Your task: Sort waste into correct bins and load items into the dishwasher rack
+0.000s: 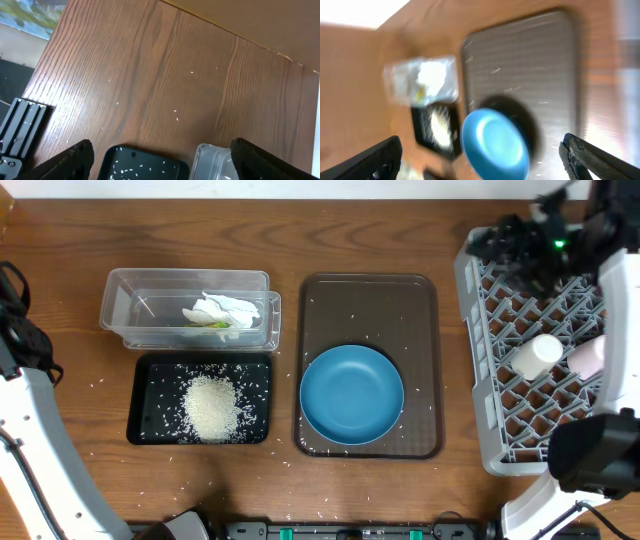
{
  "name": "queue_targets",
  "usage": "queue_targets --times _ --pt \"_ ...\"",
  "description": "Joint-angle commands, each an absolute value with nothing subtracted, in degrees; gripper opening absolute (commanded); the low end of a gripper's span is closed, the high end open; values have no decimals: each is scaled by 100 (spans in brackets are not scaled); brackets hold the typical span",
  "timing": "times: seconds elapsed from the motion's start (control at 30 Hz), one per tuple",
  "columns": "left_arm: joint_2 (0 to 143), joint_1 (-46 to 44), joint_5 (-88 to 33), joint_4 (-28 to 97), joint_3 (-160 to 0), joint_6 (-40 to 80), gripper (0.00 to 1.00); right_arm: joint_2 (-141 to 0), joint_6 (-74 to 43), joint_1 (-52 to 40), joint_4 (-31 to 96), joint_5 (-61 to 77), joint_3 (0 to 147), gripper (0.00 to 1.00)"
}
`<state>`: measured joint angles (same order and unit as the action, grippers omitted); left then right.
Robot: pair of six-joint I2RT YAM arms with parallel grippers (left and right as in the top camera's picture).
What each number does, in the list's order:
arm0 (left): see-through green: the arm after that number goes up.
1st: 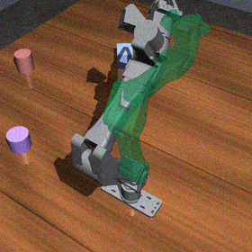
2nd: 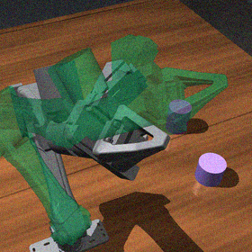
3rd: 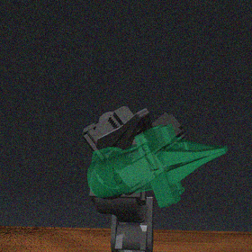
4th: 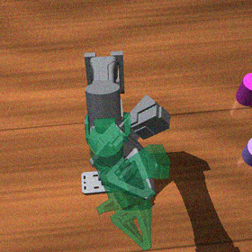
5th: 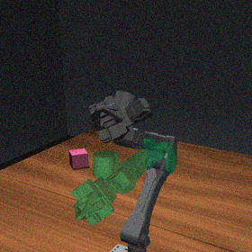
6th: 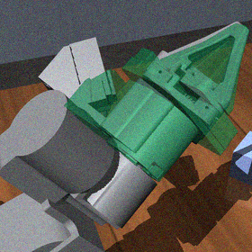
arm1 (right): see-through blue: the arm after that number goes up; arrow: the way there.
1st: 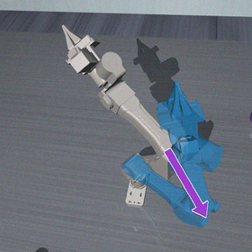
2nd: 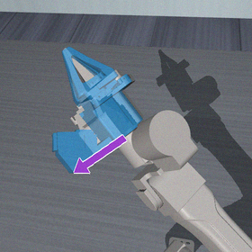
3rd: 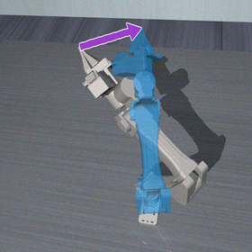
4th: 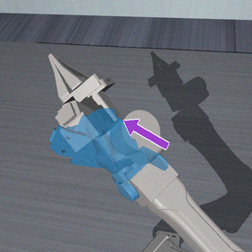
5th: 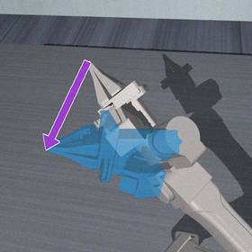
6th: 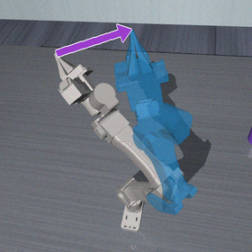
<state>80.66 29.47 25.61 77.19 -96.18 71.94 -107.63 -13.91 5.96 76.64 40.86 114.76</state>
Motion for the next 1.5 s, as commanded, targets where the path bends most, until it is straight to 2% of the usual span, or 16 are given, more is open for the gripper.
queue_targets --times 0.0,0.23,0.43,0.57,0.73,0.93,1.13,1.3,1.37,1.47 --pt "8101 2971 2591 7756 -9653 7159 90 -10792 -445 -272 7745 4530 11485 99" --pt "8101 2971 2591 7756 -9653 7159 90 -10792 -438 -2421 7461 1730 11485 99" --pt "8101 2971 2591 7756 -9653 7159 90 -10827 -440 -3695 6965 1385 11483 99" --pt "8101 2971 2593 7756 -9655 7159 90 -11091 -447 -4466 6947 954 11478 84" --pt "8101 2971 2591 7754 -9653 7159 90 -11690 -989 -5210 7299 -71 11472 83" --pt "8101 2971 2591 7754 -9653 7159 90 -12280 -1094 -5638 7979 -128 11472 85" --pt "8101 2971 2591 7756 -9653 7159 91 -12733 -1354 -5771 8147 -128 11461 86" --pt "8101 2971 2591 7756 -9653 7159 90 -13023 -1452 -5771 8254 -128 11461 83" --pt "8101 2971 2593 7756 -9655 7159 90 -13135 -1490 -5771 8278 -123 11461 74" --pt "8101 2971 2591 7756 -9653 7159 90 -13242 -1518 -5771 8344 -128 11458 49"
